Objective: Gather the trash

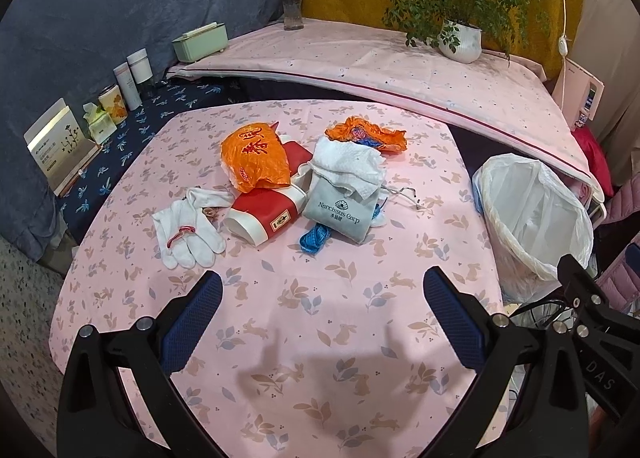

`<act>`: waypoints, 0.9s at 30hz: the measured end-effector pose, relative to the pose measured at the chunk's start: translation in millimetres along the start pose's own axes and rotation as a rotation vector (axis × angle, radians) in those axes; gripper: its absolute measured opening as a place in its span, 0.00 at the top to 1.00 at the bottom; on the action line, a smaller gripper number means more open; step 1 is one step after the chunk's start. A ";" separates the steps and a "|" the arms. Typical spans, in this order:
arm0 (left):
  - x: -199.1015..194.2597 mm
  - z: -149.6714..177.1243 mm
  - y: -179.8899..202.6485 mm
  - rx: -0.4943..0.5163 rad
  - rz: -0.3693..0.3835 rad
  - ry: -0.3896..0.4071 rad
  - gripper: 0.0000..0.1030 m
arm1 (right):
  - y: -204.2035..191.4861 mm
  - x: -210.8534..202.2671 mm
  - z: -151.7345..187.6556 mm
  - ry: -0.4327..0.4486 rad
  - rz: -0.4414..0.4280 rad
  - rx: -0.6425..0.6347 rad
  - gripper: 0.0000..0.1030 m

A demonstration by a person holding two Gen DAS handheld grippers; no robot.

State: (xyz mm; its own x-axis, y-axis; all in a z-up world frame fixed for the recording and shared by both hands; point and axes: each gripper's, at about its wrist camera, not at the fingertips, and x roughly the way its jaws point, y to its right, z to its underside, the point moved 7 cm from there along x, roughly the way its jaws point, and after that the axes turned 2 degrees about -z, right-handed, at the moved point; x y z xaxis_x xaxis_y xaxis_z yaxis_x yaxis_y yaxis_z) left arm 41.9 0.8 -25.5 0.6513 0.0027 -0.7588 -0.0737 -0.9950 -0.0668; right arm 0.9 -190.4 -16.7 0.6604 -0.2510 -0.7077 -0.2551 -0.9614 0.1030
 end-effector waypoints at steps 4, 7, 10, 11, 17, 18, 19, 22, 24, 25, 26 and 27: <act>-2.2 -4.9 -1.1 0.008 -0.004 -0.005 0.07 | -0.7 -1.5 -4.1 -0.007 0.004 -0.011 0.06; -5.0 -8.9 -0.5 0.008 0.000 -0.002 0.07 | 0.9 -2.1 -6.2 -0.015 0.010 -0.013 0.06; -6.1 -11.7 1.7 0.018 0.008 -0.007 0.07 | 5.6 -4.1 -8.2 -0.019 0.014 0.001 0.06; -6.1 -13.0 2.5 0.022 0.009 -0.009 0.07 | 7.2 -4.2 -8.1 -0.019 0.015 0.005 0.06; -6.3 -17.4 12.3 0.041 0.029 -0.011 0.07 | 12.6 -5.7 -12.0 -0.021 0.029 0.005 0.06; -6.0 -18.2 14.9 0.049 0.029 -0.011 0.07 | 13.5 -6.0 -12.6 -0.021 0.033 0.004 0.06; -5.7 -19.1 16.8 0.054 0.032 -0.012 0.07 | 14.4 -5.8 -12.9 -0.022 0.036 0.003 0.06; -4.2 -22.2 20.7 0.057 0.039 -0.013 0.07 | 19.1 -4.2 -13.5 -0.029 0.043 0.010 0.06; -3.4 -24.1 22.6 0.058 0.040 -0.013 0.07 | 22.7 -3.4 -13.7 -0.033 0.045 0.017 0.06; -3.4 -24.1 22.7 0.058 0.040 -0.013 0.07 | 24.1 -3.0 -12.6 -0.033 0.045 0.019 0.06; -3.0 -25.2 23.9 0.059 0.040 -0.012 0.07 | 25.4 -2.6 -13.0 -0.034 0.046 0.021 0.06; -2.6 -26.3 25.2 0.062 0.039 -0.010 0.07 | 26.2 -2.1 -13.2 -0.035 0.046 0.021 0.06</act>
State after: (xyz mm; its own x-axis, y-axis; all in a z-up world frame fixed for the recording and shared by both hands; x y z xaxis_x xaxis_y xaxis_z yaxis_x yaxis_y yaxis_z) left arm 58.3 -26.9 -8.1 0.6392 -0.0347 -0.7683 -0.1454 -0.9864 -0.0765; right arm 2.2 -216.6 -3.3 0.6229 -0.2903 -0.7264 -0.2993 -0.9464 0.1216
